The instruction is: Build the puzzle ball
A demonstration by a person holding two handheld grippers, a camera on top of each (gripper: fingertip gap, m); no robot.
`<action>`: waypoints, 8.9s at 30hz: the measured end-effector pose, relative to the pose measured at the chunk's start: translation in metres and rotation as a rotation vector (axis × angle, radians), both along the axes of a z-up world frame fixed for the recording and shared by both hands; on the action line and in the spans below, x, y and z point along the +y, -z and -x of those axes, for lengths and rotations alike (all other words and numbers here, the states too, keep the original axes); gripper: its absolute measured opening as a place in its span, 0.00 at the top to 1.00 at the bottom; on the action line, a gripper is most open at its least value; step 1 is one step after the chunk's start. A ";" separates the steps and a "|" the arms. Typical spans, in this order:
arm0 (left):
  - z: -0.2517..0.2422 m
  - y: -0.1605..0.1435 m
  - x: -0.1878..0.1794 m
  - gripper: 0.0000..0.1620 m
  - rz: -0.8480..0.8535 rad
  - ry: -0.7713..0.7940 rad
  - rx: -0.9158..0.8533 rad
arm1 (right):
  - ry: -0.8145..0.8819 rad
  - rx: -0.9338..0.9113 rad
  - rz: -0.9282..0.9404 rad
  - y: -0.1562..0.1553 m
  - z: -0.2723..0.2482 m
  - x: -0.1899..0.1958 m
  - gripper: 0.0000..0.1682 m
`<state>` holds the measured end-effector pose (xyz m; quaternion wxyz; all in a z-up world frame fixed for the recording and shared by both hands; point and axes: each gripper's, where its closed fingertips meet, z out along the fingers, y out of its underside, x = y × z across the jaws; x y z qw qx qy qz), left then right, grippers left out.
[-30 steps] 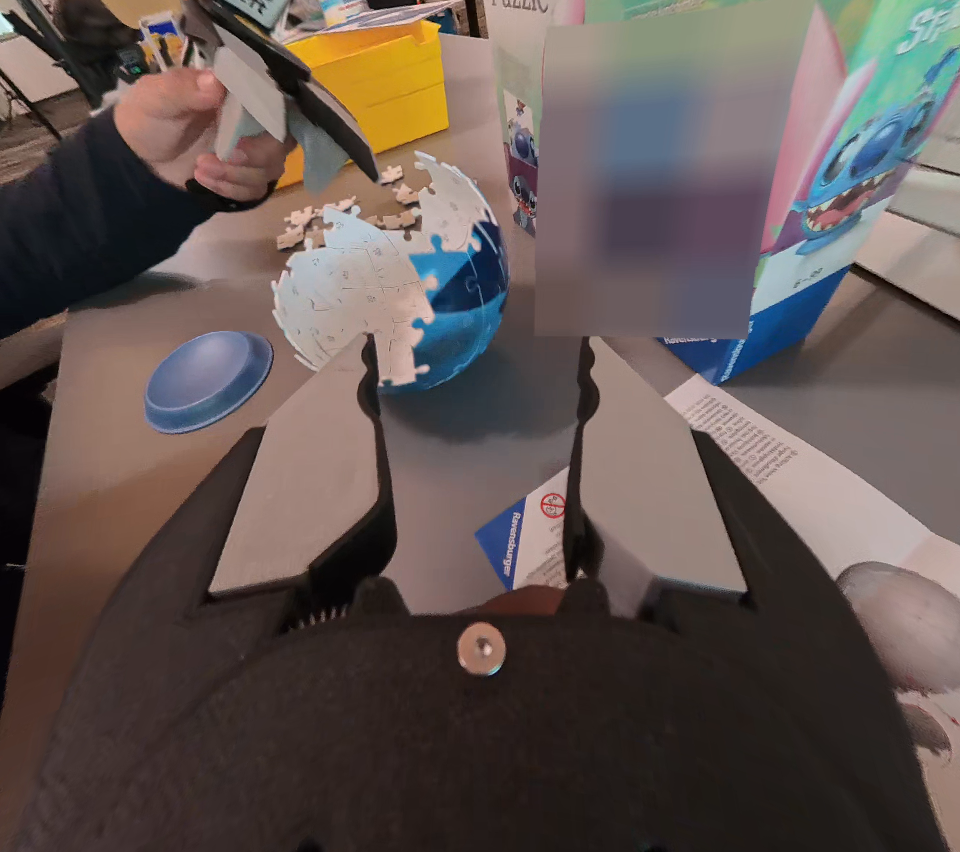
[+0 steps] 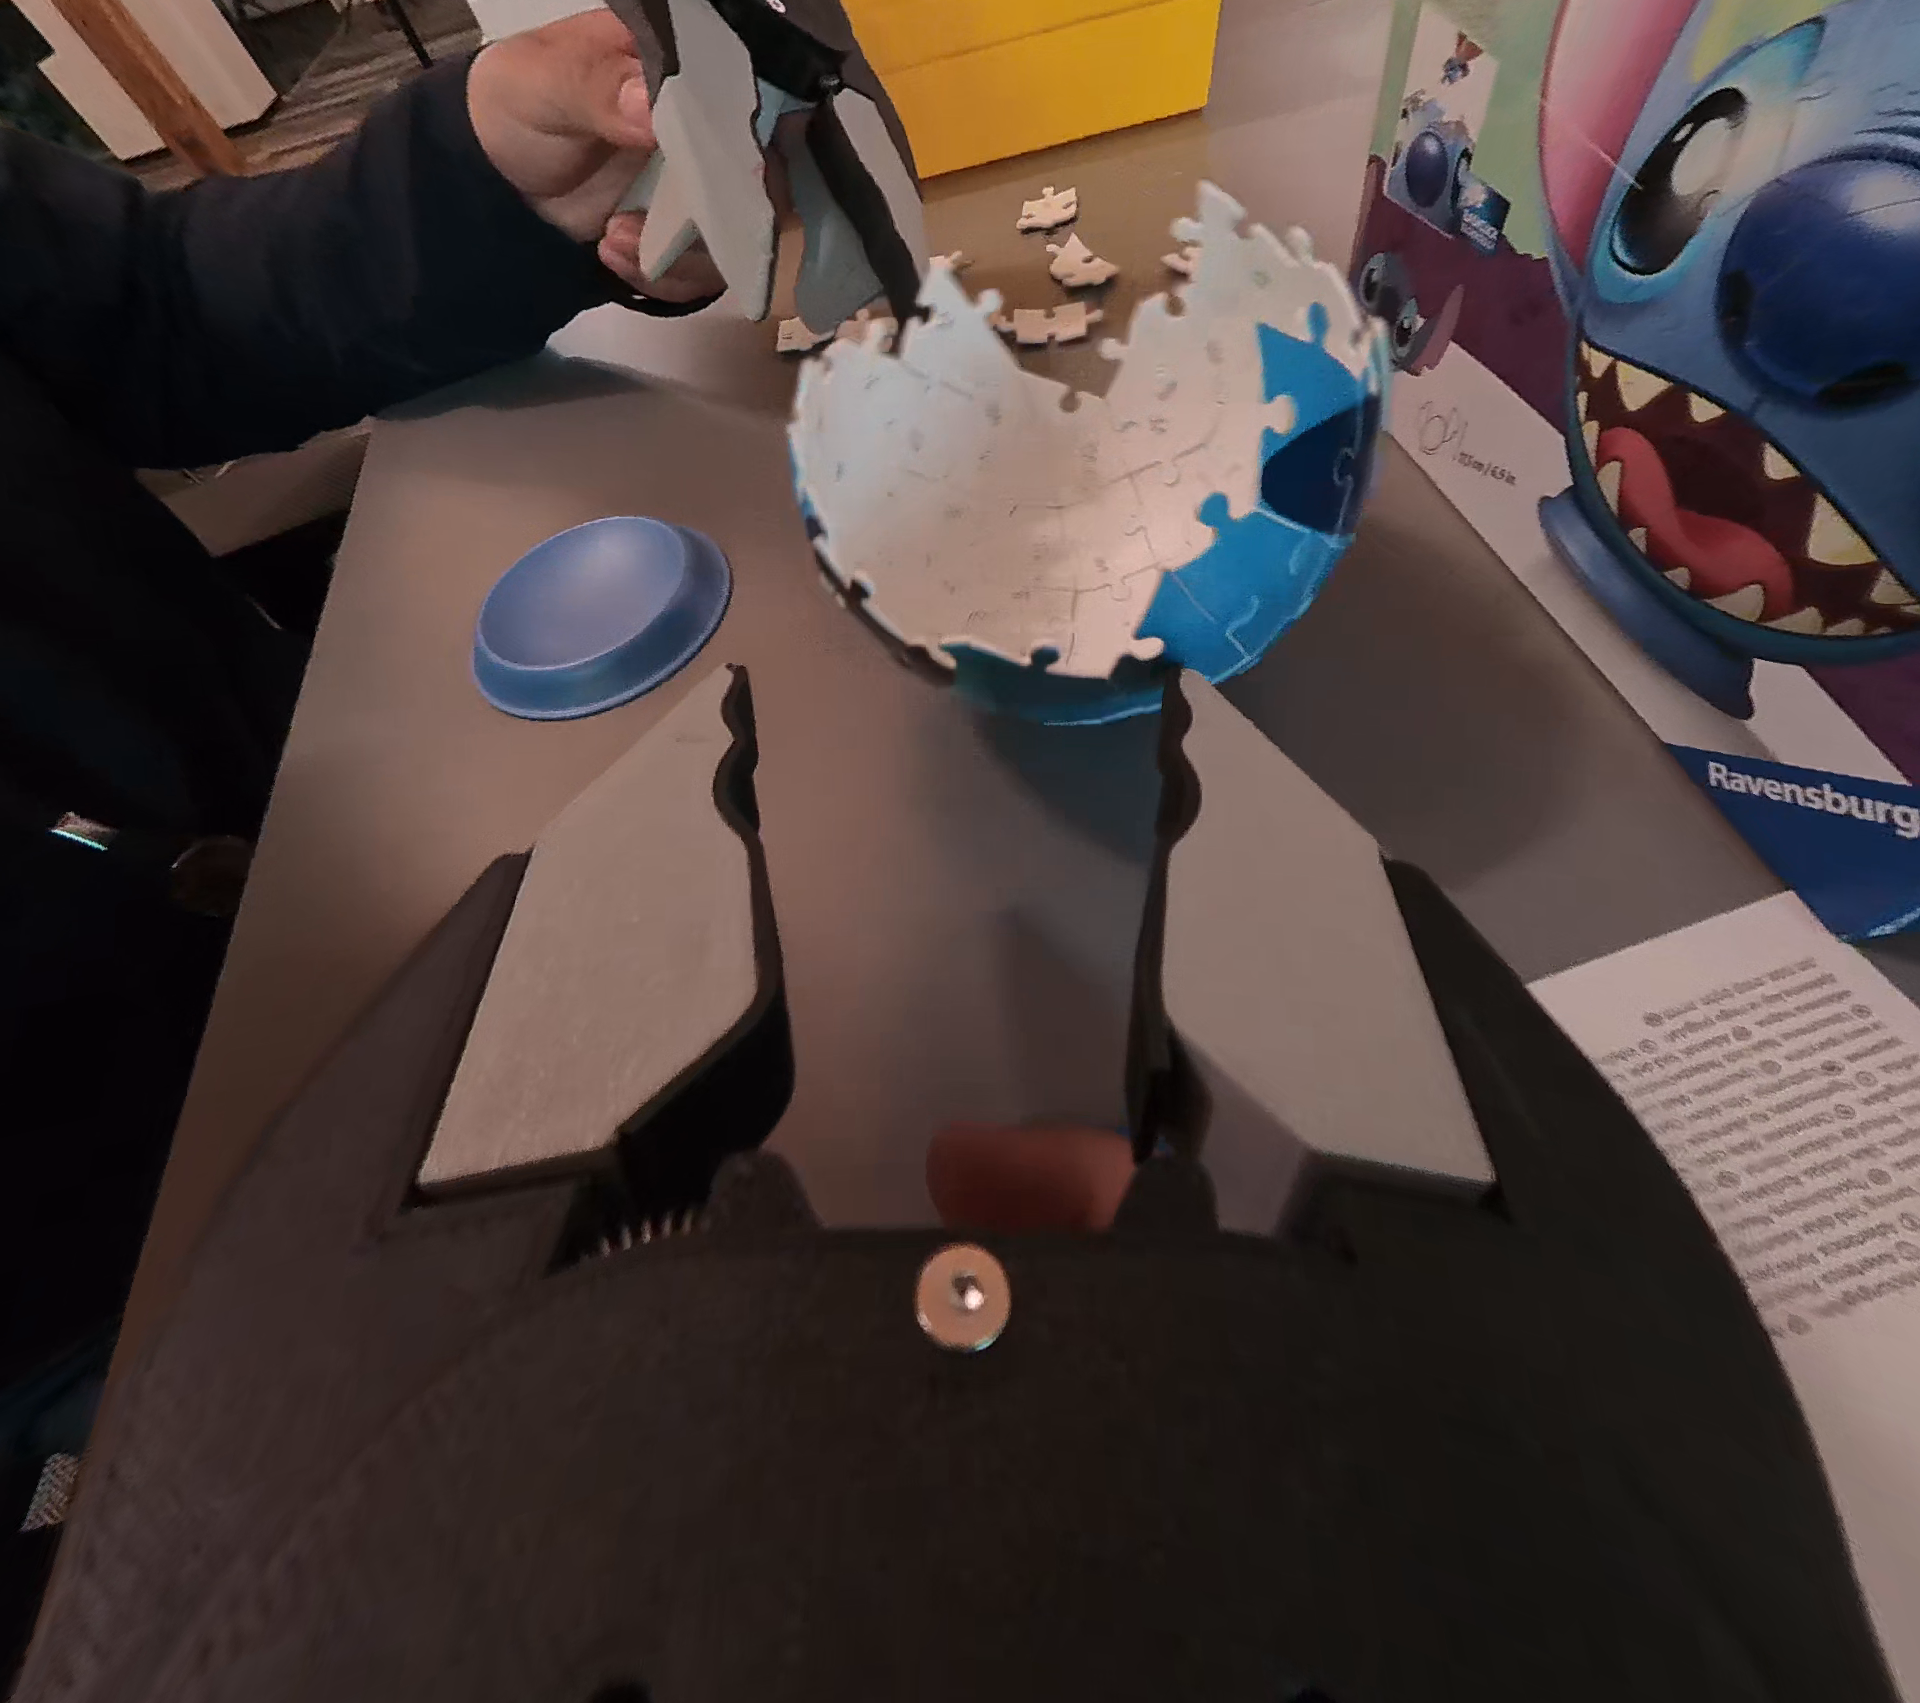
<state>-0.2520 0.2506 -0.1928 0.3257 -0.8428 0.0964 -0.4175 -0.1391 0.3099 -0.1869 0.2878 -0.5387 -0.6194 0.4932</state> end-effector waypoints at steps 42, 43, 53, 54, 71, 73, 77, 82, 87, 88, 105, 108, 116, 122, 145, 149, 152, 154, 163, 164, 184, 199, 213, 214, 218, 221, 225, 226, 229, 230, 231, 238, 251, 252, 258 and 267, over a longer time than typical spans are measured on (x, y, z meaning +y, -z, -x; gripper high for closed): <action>-0.018 0.012 0.021 0.51 -0.308 0.243 0.267 | -0.034 -0.008 -0.186 0.011 0.000 0.043 0.58; -0.017 0.015 0.023 0.51 -0.307 0.239 0.296 | -0.037 0.015 -0.229 0.009 0.001 0.046 0.59; -0.026 0.031 0.034 0.51 -0.361 0.251 0.475 | -0.130 -0.063 -0.329 0.026 0.015 0.044 0.50; -0.026 0.032 0.035 0.51 -0.364 0.250 0.487 | -0.135 -0.065 -0.328 0.027 0.016 0.044 0.50; -0.036 0.029 0.038 0.52 -0.361 0.264 0.416 | -0.198 -0.055 -0.326 0.027 0.024 0.023 0.49; -0.035 0.030 0.038 0.52 -0.358 0.269 0.414 | -0.196 -0.048 -0.324 0.026 0.025 0.023 0.49; -0.034 0.034 0.037 0.51 -0.351 0.287 0.427 | -0.198 -0.042 -0.326 0.025 0.026 0.021 0.50; -0.034 0.036 0.038 0.51 -0.376 0.290 0.483 | -0.202 -0.045 -0.331 0.026 0.026 0.021 0.51; -0.033 0.033 0.037 0.51 -0.386 0.285 0.488 | -0.199 -0.051 -0.339 0.027 0.026 0.020 0.51; -0.033 0.032 0.037 0.51 -0.388 0.283 0.484 | -0.199 -0.048 -0.335 0.026 0.026 0.019 0.51; -0.032 0.010 0.003 0.51 -0.403 0.300 0.475 | -0.179 -0.001 -0.337 0.002 0.028 -0.018 0.51; -0.031 0.007 -0.009 0.51 -0.404 0.304 0.486 | -0.175 0.004 -0.342 -0.001 0.028 -0.030 0.51; -0.031 0.001 -0.052 0.51 -0.412 0.324 0.521 | -0.171 0.004 -0.389 -0.011 0.027 -0.074 0.51; -0.028 0.002 -0.085 0.51 -0.420 0.325 0.536 | -0.167 -0.007 -0.436 -0.011 0.030 -0.106 0.51; -0.033 0.031 -0.116 0.49 -0.376 0.342 0.515 | -0.145 -0.038 -0.423 0.025 0.023 -0.134 0.54; -0.030 0.031 -0.113 0.49 -0.373 0.325 0.503 | -0.131 -0.029 -0.413 0.025 0.025 -0.131 0.54; -0.028 0.031 -0.112 0.49 -0.373 0.317 0.496 | -0.124 -0.028 -0.422 0.025 0.025 -0.131 0.53; -0.026 0.030 -0.112 0.50 -0.373 0.310 0.491 | -0.116 -0.015 -0.429 0.022 0.023 -0.131 0.52; 0.006 0.017 -0.122 0.51 -0.389 0.205 0.434 | -0.016 0.041 -0.388 -0.004 -0.012 -0.093 0.54; 0.012 0.017 -0.123 0.51 -0.389 0.185 0.429 | 0.002 0.039 -0.372 -0.005 -0.014 -0.083 0.56; 0.060 0.001 -0.086 0.56 -0.491 -0.134 0.375 | -0.181 -0.250 -0.398 0.058 0.085 -0.006 0.61; 0.060 0.008 -0.087 0.55 -0.475 -0.126 0.430 | -0.183 -0.263 -0.386 0.060 0.103 -0.020 0.78; 0.069 0.007 -0.083 0.56 -0.448 -0.177 0.403 | -0.084 -0.279 -0.394 0.060 0.090 -0.007 0.78; 0.069 0.008 -0.083 0.56 -0.442 -0.175 0.400 | -0.079 -0.282 -0.390 0.060 0.090 -0.006 0.78; 0.070 0.009 -0.082 0.56 -0.430 -0.173 0.391 | -0.051 -0.282 -0.406 0.059 0.090 0.000 0.78; 0.071 0.009 -0.082 0.57 -0.428 -0.177 0.389 | -0.035 -0.282 -0.418 0.059 0.090 0.003 0.78; 0.072 0.009 -0.082 0.57 -0.428 -0.182 0.392 | -0.035 -0.279 -0.423 0.059 0.091 0.002 0.78; 0.072 0.009 -0.082 0.57 -0.427 -0.183 0.392 | -0.035 -0.277 -0.428 0.058 0.091 0.003 0.78; 0.074 0.009 -0.081 0.57 -0.421 -0.188 0.387 | -0.025 -0.255 -0.437 0.052 0.092 0.003 0.78; 0.074 0.009 -0.081 0.57 -0.419 -0.190 0.386 | -0.019 -0.245 -0.436 0.049 0.092 0.004 0.78; 0.075 0.009 -0.081 0.57 -0.419 -0.194 0.389 | -0.011 -0.235 -0.434 0.046 0.092 0.005 0.78; 0.080 0.009 -0.082 0.57 -0.428 -0.216 0.417 | 0.024 -0.188 -0.411 0.035 0.095 0.008 0.78; 0.091 -0.004 -0.083 0.60 -0.466 -0.284 0.396 | 0.087 -0.078 -0.441 0.009 0.098 0.010 0.78; 0.090 -0.009 -0.082 0.60 -0.467 -0.288 0.367 | 0.093 -0.056 -0.446 0.005 0.098 0.009 0.78; 0.083 -0.041 -0.062 0.64 -0.416 -0.303 0.192 | 0.122 0.066 -0.545 -0.019 0.100 0.000 0.78; 0.030 -0.050 0.001 0.64 -0.219 -0.097 0.170 | 0.121 0.136 -0.742 -0.027 0.103 -0.012 0.78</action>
